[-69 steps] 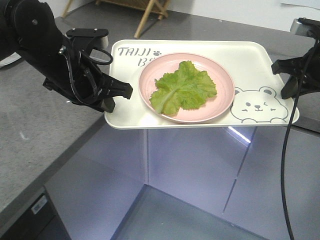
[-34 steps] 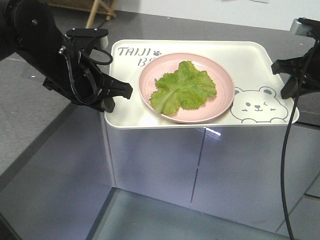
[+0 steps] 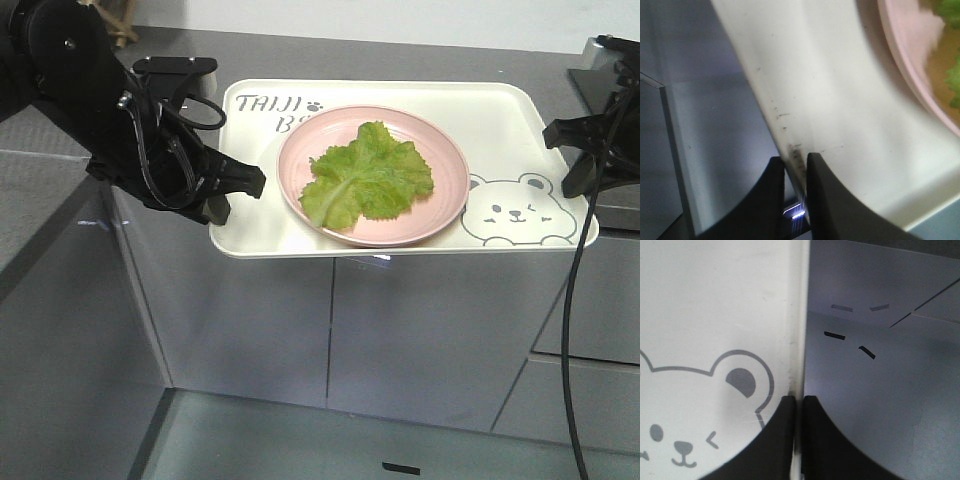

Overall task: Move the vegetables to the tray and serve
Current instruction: 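Hold the tray level with both grippers while the base turns away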

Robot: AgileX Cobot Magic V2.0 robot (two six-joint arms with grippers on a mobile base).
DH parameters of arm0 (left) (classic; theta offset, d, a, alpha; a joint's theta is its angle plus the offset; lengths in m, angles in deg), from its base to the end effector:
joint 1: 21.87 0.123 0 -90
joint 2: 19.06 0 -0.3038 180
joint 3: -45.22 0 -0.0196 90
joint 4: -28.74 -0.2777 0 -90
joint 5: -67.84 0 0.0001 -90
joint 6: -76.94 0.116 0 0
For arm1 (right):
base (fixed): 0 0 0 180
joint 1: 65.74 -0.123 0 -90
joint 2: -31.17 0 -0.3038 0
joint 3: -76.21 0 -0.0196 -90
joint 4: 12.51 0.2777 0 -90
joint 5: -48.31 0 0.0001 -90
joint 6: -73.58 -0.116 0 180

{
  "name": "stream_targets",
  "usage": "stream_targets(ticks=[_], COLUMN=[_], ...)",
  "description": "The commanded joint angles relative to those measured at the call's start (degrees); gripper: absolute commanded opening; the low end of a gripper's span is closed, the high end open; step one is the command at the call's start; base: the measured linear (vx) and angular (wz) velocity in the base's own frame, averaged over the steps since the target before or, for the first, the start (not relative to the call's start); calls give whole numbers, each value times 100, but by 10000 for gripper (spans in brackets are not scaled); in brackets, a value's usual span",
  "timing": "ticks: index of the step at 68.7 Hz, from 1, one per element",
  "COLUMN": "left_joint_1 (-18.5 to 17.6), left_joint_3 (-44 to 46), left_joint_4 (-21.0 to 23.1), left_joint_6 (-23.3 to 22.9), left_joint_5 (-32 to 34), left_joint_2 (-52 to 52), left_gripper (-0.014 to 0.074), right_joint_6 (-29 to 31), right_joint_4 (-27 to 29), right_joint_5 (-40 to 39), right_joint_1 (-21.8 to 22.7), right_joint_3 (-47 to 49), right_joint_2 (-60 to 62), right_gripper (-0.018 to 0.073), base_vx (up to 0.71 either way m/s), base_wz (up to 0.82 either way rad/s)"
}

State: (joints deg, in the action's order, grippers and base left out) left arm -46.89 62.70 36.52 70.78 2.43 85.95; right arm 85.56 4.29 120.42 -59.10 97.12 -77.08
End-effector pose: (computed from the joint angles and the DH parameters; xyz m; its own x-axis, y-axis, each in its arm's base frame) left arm 0.3636 -0.1855 0.3456 -0.8717 0.2277 -0.4340 0.3327 0.9251 -0.1829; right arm 0.4130 -0.0159 0.3400 -0.9206 -0.0054 -0.3905 -0.0958 0.9725 0.2123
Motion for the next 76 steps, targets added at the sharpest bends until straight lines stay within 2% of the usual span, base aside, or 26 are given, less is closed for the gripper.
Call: stream_targets(ticks=[1, 76], left_joint_1=[-134, -134], left_joint_3=[168, 168], left_joint_4=[367, 367], left_joint_6=[201, 201], left_joint_5=[392, 392], left_joint_2=[-312, -312], left_gripper=[-6, -6], right_joint_6=[29, 29], right_joint_4=[469, 469], right_joint_5=[141, 141], right_joint_1=[-28, -28], right_joint_3=[159, 159], right_joint_2=[311, 311], right_gripper=[-6, -6], base_vx=[-1, -1], base_wz=[-28, -15])
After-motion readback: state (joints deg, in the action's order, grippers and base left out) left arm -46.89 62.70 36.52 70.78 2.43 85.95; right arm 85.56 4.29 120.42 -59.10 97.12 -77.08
